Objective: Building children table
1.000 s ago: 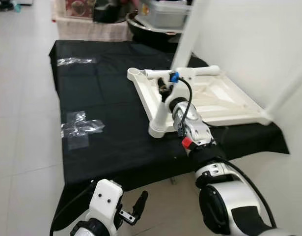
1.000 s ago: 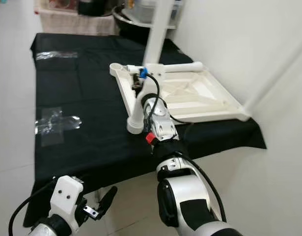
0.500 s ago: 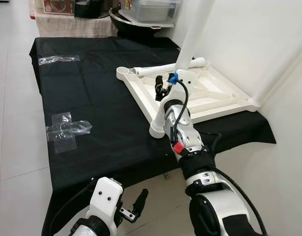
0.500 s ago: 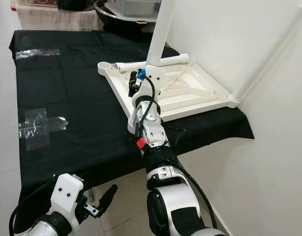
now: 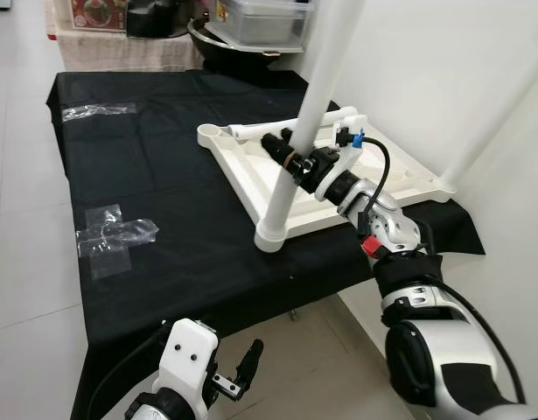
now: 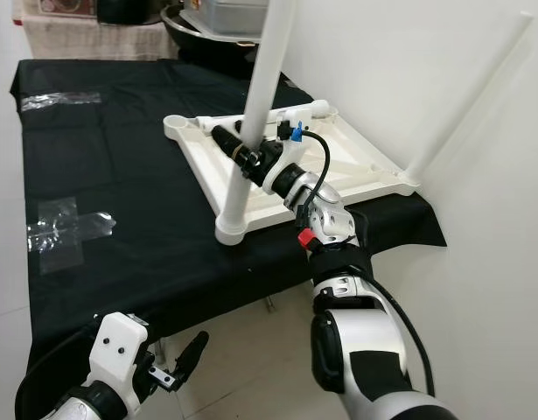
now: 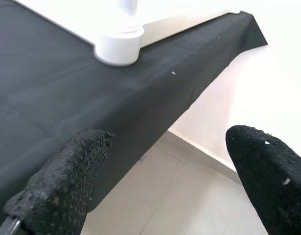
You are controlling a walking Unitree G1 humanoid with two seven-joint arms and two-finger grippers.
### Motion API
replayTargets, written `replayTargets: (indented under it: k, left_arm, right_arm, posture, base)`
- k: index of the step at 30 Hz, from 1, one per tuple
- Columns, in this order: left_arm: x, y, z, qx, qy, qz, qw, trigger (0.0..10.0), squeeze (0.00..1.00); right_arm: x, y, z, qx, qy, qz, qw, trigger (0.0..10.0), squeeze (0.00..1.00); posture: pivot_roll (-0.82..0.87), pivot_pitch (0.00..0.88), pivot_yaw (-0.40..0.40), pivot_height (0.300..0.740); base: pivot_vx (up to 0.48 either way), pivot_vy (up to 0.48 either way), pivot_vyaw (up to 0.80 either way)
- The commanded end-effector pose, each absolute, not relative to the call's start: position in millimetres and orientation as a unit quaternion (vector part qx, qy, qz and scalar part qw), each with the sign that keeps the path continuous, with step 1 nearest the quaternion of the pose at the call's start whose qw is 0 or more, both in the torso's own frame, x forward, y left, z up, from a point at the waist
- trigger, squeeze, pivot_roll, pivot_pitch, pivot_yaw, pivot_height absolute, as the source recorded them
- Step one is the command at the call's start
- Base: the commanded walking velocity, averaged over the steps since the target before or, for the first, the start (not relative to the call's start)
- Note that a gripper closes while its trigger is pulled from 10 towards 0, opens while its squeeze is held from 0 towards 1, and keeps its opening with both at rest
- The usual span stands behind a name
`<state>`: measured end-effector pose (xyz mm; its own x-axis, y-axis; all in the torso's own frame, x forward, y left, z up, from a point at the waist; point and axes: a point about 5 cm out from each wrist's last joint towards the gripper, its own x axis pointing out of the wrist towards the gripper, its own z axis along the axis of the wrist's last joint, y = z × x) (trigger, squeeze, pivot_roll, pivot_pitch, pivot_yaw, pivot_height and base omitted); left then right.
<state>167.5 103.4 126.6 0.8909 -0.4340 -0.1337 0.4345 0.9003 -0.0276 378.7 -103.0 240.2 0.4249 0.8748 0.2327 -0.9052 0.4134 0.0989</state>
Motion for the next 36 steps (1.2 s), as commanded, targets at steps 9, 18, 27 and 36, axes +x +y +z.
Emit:
replayTargets:
  k: [9,18,27,36]
  left_arm:
    - [165,102,125,0.001,0.077,-0.229,0.970,10.0,0.00]
    - [165,102,125,0.000,0.078,-0.229,0.970,10.0,0.00]
    - [166,102,124,0.000,0.078,-0.230,0.970,10.0,0.00]
    - [166,103,124,0.003,0.077,-0.231,0.970,10.0,0.00]
  right_arm:
    - [366,-55,223,0.037,-0.015,0.659,0.751,10.0,0.00]
    - [401,-62,236,0.046,-0.040,0.352,0.934,0.0,0.00]
    - [405,-108,211,0.027,0.020,0.006,0.999,0.0,0.00]
    - [393,-84,210,0.098,-0.025,-0.018,0.995,10.0,1.00]
  posture:
    - [0.18,0.110,-0.199,0.740]
    - [0.17,0.111,-0.200,0.740]
    - [0.17,0.107,-0.194,0.740]
    - [0.17,0.100,-0.194,0.740]
  base:
    - [0.000,0.000,0.00]
    - [0.000,0.000,0.00]
    - [0.000,0.000,0.00]
    - [0.000,0.000,0.00]
